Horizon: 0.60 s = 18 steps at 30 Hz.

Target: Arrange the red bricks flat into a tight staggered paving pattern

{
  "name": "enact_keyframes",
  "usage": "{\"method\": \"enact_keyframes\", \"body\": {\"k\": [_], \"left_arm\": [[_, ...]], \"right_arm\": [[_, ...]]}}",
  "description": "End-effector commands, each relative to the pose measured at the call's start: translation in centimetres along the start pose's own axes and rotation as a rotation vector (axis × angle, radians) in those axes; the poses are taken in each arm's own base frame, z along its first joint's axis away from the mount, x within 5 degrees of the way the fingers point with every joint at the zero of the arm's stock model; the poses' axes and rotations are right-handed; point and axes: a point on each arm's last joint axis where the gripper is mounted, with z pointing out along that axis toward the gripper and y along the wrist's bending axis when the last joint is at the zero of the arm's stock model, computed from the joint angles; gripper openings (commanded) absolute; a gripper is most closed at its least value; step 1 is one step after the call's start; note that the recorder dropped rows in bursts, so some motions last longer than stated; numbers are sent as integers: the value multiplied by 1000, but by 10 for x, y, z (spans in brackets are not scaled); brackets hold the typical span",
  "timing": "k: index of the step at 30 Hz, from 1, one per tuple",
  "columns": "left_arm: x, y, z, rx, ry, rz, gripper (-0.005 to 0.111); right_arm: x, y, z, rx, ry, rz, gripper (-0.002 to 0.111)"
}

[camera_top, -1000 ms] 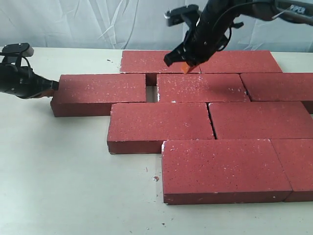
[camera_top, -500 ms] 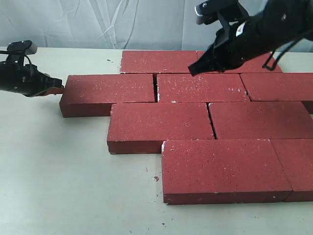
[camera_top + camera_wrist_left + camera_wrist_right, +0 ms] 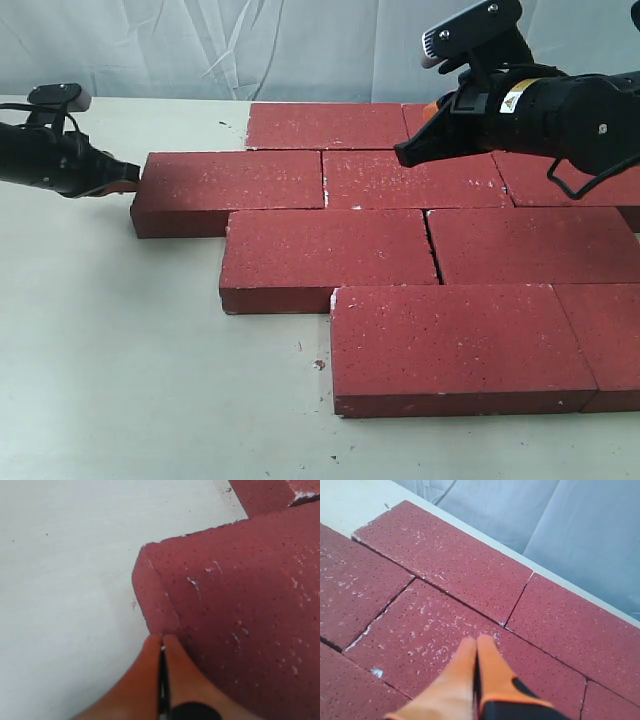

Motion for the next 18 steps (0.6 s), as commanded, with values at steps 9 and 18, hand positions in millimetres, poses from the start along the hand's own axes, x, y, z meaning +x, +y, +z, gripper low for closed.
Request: {"method": "enact_keyframes", "body": {"k": [9,18], "left_arm": [[-3,16,-1,-179,-23,-20,0],[-15,5,-19,-155,-35,52,0]], "right_arm": [[-1,-2,-3,6,-4,-9,-1],[-2,1,-3,-1,-9,-3,-1]]}}
